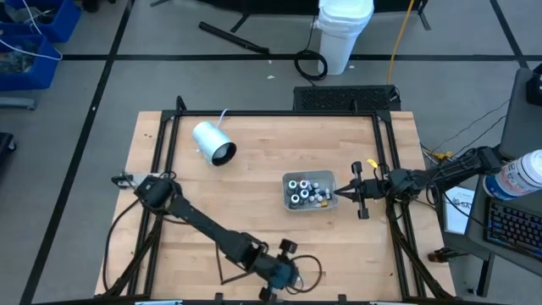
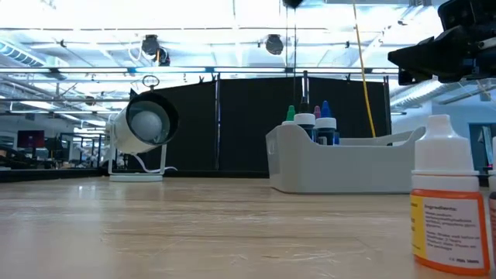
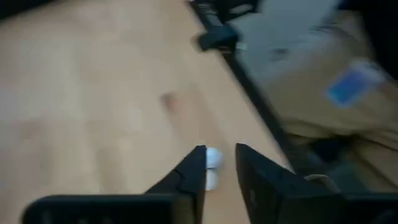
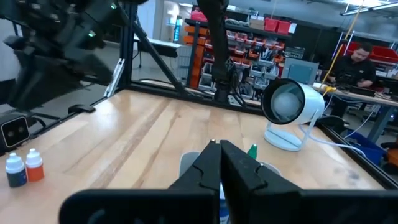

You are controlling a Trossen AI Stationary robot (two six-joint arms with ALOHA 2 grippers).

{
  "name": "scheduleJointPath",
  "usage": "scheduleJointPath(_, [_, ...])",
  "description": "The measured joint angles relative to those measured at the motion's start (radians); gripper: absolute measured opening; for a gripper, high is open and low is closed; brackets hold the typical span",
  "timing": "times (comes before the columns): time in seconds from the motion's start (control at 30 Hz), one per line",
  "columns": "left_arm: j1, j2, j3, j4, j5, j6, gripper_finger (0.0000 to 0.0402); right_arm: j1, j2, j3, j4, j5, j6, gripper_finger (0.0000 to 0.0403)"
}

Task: Pick & Place food coloring
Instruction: Put the small yellow food coloring bottle into the gray bin

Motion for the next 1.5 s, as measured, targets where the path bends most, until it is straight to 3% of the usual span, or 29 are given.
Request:
scheduleJointPath(0.1, [0.003,0.049,0.07,-0.009,0.097,0.02,0.0129,0.0,0.0,0.0,-0.003,0.001,0.0,0.0])
scheduleJointPath(0.3, [0.034,0.105,0.087,-0.038,0.098,0.039,0.0202,0.0,0.001,0.0,-0.007,0.001,-0.02,0.0])
scheduleJointPath(0.47, [0.062,0.125,0.086,-0.049,0.167,0.058,0.0234,0.0,0.003,0.0,-0.03,0.003,-0.026,0.0])
scheduleJointPath(0.7, [0.08,0.156,0.085,-0.056,0.272,0.057,0.0239,0.0,0.003,0.0,-0.033,0.003,-0.026,0.0])
scheduleJointPath(1.5, [0.082,0.183,0.086,-0.03,0.251,0.061,0.0239,0.0,0.004,0.0,-0.04,0.003,-0.018,0.0])
